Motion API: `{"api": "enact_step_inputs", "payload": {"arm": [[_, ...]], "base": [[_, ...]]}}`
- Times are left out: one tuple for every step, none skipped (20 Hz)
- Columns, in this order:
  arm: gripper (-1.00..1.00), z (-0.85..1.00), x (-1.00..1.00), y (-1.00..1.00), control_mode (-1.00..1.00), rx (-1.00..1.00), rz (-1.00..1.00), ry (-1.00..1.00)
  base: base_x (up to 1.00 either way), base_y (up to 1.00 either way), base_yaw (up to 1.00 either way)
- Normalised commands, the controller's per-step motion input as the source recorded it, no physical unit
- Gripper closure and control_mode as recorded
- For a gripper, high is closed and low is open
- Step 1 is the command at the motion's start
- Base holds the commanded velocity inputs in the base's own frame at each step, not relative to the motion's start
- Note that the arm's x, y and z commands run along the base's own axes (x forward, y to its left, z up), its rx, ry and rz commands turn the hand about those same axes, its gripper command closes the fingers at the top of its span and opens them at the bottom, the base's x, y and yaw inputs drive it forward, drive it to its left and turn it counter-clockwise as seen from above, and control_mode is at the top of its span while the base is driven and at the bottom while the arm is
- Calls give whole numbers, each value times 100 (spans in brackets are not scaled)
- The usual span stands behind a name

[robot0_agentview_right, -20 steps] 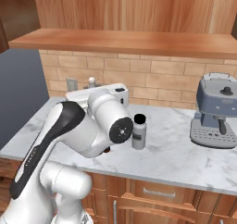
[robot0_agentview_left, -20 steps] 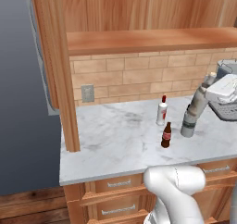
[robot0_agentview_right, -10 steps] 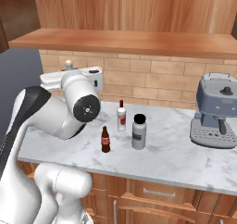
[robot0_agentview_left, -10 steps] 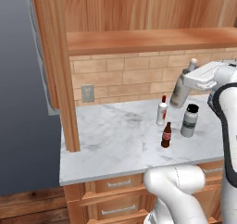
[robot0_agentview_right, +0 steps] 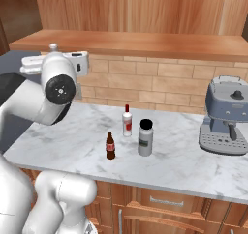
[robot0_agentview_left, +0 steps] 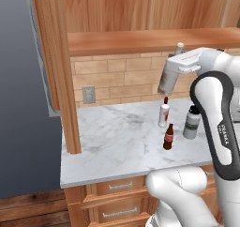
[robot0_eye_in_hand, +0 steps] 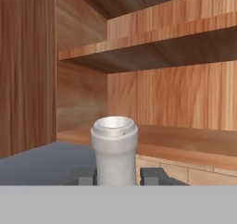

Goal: Sort all alcoholic drinks to one cabinet, and non-alcoholic drinks to the other.

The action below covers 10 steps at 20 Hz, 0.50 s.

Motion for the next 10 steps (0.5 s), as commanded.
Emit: {"api": "enact_step_inputs", "payload": {"arm": [[100,36,20,38,-100,0,-1,0],[100,33,22,34,-100,0,-1,0],[100,32,23,38,-100,0,-1,0],[100,31,29,34,-100,0,-2,0],[100,31,32,36,-100,0,-2,0],[100,34,32,34,-100,0,-2,0],[100,35,35,34,-100,0,-2,0],[100,36,34,32,-100,0,-2,0],[100,38,36,33,-100,0,-2,0],[100,39,39,29,-100,0,-2,0]], "base": [[0,0,0],[0,0,0],[0,0,0],[0,0,0],[0,0,0],[0,0,0],[0,0,0],[0,0,0],[0,0,0],[0,0,0]]}}
